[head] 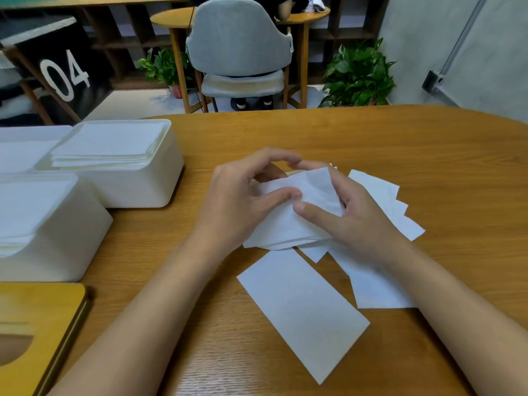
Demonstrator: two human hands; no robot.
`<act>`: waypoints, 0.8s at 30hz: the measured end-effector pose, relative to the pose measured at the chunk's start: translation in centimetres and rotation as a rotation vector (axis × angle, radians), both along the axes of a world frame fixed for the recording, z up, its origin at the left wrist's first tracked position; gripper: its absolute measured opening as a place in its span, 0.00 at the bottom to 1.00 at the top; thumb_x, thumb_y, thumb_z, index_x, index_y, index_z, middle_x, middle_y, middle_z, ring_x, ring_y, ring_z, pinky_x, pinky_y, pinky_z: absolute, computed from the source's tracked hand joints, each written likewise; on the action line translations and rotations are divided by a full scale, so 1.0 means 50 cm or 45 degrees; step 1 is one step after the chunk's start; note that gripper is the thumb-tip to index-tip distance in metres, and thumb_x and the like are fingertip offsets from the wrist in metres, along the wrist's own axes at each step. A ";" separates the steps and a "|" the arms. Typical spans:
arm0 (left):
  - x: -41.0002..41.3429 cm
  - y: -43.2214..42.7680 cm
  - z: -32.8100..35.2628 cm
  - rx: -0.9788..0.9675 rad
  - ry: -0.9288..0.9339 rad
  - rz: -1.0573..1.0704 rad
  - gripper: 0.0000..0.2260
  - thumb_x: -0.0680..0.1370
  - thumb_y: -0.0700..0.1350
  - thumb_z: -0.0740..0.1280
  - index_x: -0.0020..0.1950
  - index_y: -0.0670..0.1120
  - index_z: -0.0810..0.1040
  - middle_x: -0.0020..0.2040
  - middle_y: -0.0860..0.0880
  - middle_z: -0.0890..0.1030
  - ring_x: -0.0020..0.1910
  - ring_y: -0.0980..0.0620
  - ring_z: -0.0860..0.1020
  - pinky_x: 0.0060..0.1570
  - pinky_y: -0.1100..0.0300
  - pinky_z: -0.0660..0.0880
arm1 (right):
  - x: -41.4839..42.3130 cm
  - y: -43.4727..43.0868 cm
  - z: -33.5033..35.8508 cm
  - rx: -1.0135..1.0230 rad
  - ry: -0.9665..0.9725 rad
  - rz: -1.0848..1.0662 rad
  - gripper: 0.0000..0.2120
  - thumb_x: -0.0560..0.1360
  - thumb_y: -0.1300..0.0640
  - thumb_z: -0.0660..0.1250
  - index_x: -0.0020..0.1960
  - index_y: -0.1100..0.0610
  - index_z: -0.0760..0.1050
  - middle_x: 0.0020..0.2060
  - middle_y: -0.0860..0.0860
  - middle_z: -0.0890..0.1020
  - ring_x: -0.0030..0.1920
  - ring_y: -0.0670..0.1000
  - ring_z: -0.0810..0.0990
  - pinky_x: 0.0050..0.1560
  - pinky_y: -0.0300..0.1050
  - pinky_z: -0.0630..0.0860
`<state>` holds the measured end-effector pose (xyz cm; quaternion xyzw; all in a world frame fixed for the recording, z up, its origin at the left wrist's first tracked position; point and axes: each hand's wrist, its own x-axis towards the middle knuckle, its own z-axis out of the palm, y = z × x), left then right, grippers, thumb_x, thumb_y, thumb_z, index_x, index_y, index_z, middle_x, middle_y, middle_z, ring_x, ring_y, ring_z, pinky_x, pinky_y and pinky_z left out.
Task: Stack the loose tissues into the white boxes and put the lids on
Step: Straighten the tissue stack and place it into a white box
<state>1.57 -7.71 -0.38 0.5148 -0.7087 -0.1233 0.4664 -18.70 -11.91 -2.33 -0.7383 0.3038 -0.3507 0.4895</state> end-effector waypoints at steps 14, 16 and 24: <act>-0.003 0.008 0.000 0.483 -0.287 -0.329 0.06 0.74 0.48 0.81 0.48 0.53 0.87 0.43 0.57 0.84 0.44 0.54 0.81 0.41 0.71 0.69 | -0.041 -0.062 -0.006 -0.196 -0.054 -0.445 0.19 0.80 0.70 0.65 0.61 0.49 0.81 0.60 0.37 0.80 0.62 0.35 0.74 0.60 0.29 0.68; -0.001 0.009 -0.008 0.728 -0.348 -0.390 0.12 0.69 0.54 0.83 0.50 0.58 0.87 0.47 0.59 0.84 0.49 0.57 0.80 0.44 0.67 0.73 | -0.043 -0.064 -0.007 -0.201 -0.069 -0.454 0.21 0.80 0.69 0.66 0.65 0.48 0.77 0.63 0.39 0.79 0.66 0.39 0.74 0.65 0.36 0.69; -0.012 0.013 -0.005 0.896 -0.404 -0.453 0.13 0.67 0.52 0.85 0.49 0.58 0.88 0.45 0.57 0.83 0.45 0.55 0.78 0.48 0.51 0.78 | -0.043 -0.068 -0.016 -0.177 -0.076 -0.391 0.26 0.81 0.69 0.64 0.73 0.46 0.74 0.71 0.45 0.77 0.72 0.51 0.74 0.75 0.62 0.68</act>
